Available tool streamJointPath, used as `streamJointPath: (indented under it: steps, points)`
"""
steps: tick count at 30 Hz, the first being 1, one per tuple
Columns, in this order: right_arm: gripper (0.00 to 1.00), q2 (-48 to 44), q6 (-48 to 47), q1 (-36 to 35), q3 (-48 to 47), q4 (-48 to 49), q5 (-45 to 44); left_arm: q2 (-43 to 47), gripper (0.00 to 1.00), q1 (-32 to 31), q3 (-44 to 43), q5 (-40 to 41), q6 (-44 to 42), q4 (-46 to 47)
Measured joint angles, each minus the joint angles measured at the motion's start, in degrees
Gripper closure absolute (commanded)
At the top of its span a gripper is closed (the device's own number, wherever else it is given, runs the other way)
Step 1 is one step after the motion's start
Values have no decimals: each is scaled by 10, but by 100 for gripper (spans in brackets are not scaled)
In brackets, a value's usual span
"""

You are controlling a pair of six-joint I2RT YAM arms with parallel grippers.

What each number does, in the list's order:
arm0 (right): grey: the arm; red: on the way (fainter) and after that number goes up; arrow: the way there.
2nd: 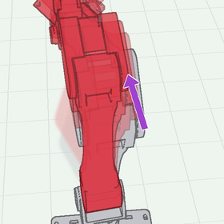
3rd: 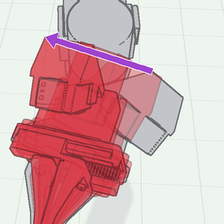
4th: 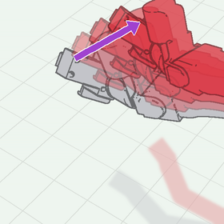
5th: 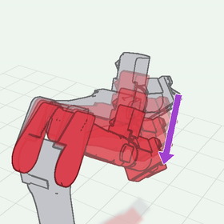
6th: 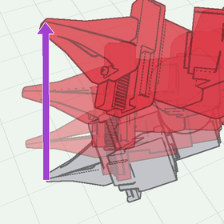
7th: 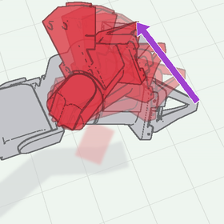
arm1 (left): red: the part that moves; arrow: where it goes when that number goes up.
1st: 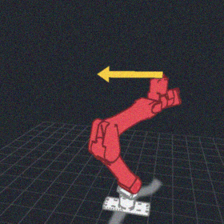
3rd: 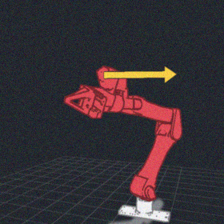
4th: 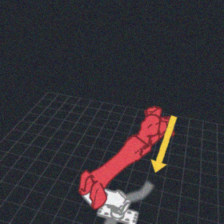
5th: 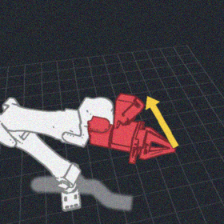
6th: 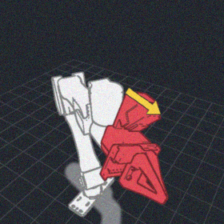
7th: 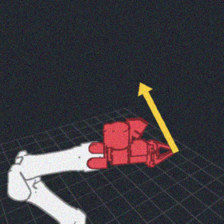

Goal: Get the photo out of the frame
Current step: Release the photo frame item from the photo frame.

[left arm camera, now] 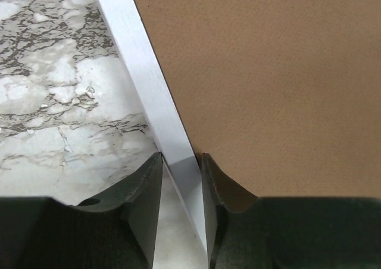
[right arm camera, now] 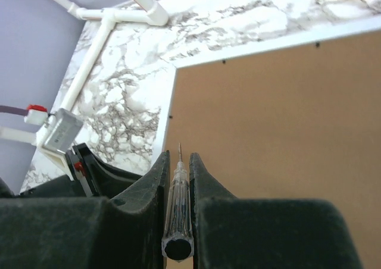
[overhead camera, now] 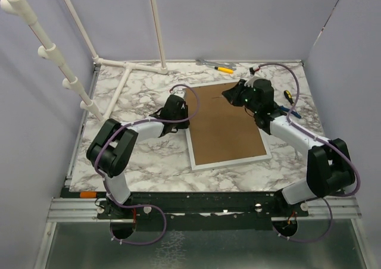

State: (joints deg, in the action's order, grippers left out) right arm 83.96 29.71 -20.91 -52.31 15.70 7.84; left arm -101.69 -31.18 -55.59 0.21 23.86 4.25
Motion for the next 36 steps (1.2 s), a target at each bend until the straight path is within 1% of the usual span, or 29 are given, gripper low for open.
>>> streamJointPath:
  steps: [1,4,8,11,15,18,22,26,31,36]
  points:
    - [99,12,-6,0,-13,8,9,0,52,-1,0,0,0,0]
    - [99,32,-8,0,-25,22,24,0,38,-5,0,-1,3,-3]
    - [99,76,0,6,-38,41,54,6,34,-7,0,-7,16,-7]
    - [100,113,8,14,-48,50,85,22,35,-5,0,-8,25,-9]
    - [99,161,17,19,-71,70,132,58,42,14,5,-10,45,-6]
    - [99,198,26,23,-96,87,172,85,49,49,21,-20,70,16]
    - [100,250,39,26,-133,108,228,100,52,96,45,-28,111,59]
    - [99,297,46,26,-165,118,263,92,54,109,50,-38,143,89]
    - [100,339,53,28,-190,118,276,48,54,113,41,-55,165,134]
    - [99,368,74,37,-200,139,297,2,56,121,20,-68,177,149]
